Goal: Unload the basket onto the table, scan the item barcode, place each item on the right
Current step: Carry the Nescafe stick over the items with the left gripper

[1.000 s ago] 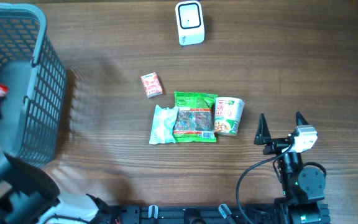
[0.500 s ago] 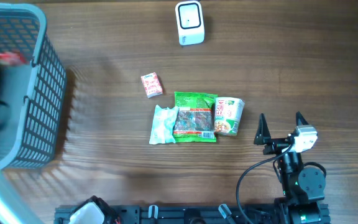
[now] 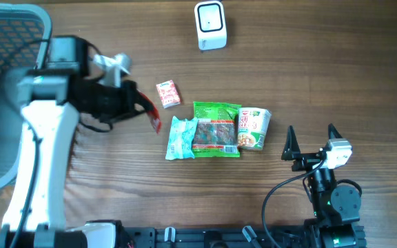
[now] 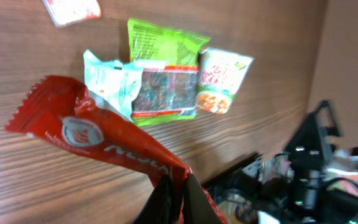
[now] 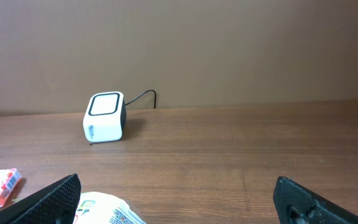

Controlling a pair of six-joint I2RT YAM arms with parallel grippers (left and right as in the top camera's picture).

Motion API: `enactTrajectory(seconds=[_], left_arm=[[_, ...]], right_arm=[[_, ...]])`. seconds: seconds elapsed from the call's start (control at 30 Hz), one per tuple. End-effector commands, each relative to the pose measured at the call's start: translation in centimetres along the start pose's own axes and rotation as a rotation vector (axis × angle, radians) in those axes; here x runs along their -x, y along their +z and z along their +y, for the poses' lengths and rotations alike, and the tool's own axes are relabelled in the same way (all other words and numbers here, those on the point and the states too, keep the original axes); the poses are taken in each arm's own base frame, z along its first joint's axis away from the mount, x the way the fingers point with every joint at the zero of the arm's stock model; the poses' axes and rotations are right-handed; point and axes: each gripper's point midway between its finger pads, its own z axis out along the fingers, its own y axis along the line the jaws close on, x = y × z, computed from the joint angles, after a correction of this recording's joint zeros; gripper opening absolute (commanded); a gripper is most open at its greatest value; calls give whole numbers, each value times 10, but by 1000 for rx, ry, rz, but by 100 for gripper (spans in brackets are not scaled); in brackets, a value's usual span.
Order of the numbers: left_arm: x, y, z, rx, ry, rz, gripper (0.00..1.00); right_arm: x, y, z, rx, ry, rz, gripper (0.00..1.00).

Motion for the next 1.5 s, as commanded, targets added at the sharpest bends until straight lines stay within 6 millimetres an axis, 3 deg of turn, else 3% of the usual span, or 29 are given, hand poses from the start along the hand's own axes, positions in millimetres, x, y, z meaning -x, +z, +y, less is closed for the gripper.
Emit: enactTrajectory(seconds=[0.0,0.17,0.4,0.47,0.6,0.77,1.07,1.33,1.4,1.47], left_arm=[[-24,52,26,0,-42,164,4],[-34,98,66,15,-121,255,4],[-8,132,95,52,-69,196,4],[-1,134,94,42,-41,169,4],[0,134,74,-75,-41,173,4],[1,138,68,-85,-15,170,4],[-3,157,38,-121,142,177,4],[-13,170,42,-15,229,204,4],[-10,168,55,53,218,194,4],[0,158,50,52,192,165,4]], right_arm=[[1,0,1,8,-3,-5,100],[1,0,1,8,-4,-5,100],[1,0,1,8,-4,-5,100],[1,0,1,8,-4,-5,100],[1,0,1,8,-3,-5,100],[1,0,1,8,-3,-5,100],[1,0,1,8,-4,-5,100],[1,0,1,8,-4,-5,100],[1,0,1,8,-4,-5,100],[1,0,1,8,-4,-5,100]])
